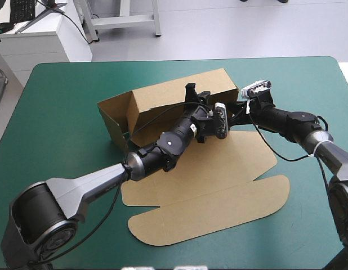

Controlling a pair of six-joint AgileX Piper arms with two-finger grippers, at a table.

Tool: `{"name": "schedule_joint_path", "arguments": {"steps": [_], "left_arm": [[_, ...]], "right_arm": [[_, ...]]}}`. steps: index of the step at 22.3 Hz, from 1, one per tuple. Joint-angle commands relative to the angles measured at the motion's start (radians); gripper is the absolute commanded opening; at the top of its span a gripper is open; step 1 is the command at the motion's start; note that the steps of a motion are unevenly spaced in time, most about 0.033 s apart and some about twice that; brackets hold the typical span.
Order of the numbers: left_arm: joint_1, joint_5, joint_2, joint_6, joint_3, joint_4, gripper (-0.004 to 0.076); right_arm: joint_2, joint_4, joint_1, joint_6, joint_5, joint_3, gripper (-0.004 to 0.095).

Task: Fold the box

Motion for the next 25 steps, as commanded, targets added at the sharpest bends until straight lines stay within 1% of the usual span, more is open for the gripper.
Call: {"name": "schedule_joint_path", "arguments": {"steps": [1,5,6,7,8,9,10,14,15,16,17,18,19,20,21,23,24,25], "left_arm": [[-0.063,0.060,-0.076,-0.025,-0.026,0.085,0.0331],[-0.131,0.146,-0.105,-0.025,-0.026,0.085,0.0328],[-0.159,0.199,-0.120,-0.025,-0.026,0.085,0.0312],[-0.169,0.221,-0.132,-0.025,-0.026,0.085,0.0293],[-0.183,0.257,-0.157,-0.025,-0.026,0.083,0.0214],[-0.185,0.270,-0.171,-0.025,-0.026,0.083,0.0146],[-0.185,0.288,-0.203,-0.025,-0.026,0.080,0.0006],[-0.167,0.311,-0.281,-0.025,-0.033,0.044,0.0015],[-0.138,0.311,-0.327,-0.025,-0.035,0.008,0.0015],[-0.101,0.311,-0.360,-0.025,-0.035,-0.024,0.0014],[-0.060,0.311,-0.396,-0.025,-0.035,-0.056,0.0015],[0.012,0.311,-0.442,-0.025,-0.035,-0.123,0.0015],[0.046,0.312,-0.459,-0.022,-0.035,-0.150,0.0014],[0.138,0.312,-0.496,-0.013,-0.035,-0.239,0.0015],[0.177,0.312,-0.508,-0.011,-0.035,-0.288,0.0015],[0.330,0.312,-0.535,0.073,-0.035,-0.461,0.0015],[0.400,0.312,-0.540,0.154,-0.035,-0.580,0.0014],[0.448,0.312,-0.540,0.218,-0.035,-0.666,0.0015]], "right_arm": [[-0.031,-0.061,0.007,0.069,0.012,-0.015,0.0000],[-0.031,-0.068,0.007,0.090,0.000,-0.015,0.0000],[-0.035,-0.070,0.007,0.108,-0.002,-0.015,0.0000],[-0.039,-0.075,0.007,0.114,-0.002,-0.015,0.0000],[-0.053,-0.101,0.007,0.147,-0.015,-0.015,0.0000],[-0.062,-0.124,0.007,0.168,-0.025,-0.015,0.0000],[-0.091,-0.195,0.007,0.237,-0.049,-0.015,0.0000],[-0.165,-0.355,0.007,0.399,-0.056,-0.015,0.0000],[-0.210,-0.436,0.007,0.498,-0.047,-0.015,0.0000],[-0.243,-0.486,0.007,0.562,-0.032,-0.015,0.0000],[-0.277,-0.536,0.007,0.643,-0.015,-0.017,0.0000],[-0.320,-0.631,0.007,0.774,0.052,-0.029,0.0000],[-0.334,-0.675,0.007,0.827,0.099,-0.037,0.0000],[-0.362,-0.786,0.007,0.964,0.188,-0.063,0.0000],[-0.370,-0.825,0.007,1.012,0.220,-0.076,0.0000],[-0.379,-0.966,0.007,1.192,0.323,-0.126,0.0000],[-0.376,-1.025,0.007,1.265,0.389,-0.150,0.0000],[-0.374,-1.059,0.007,1.291,0.416,-0.163,0.0000]]}}
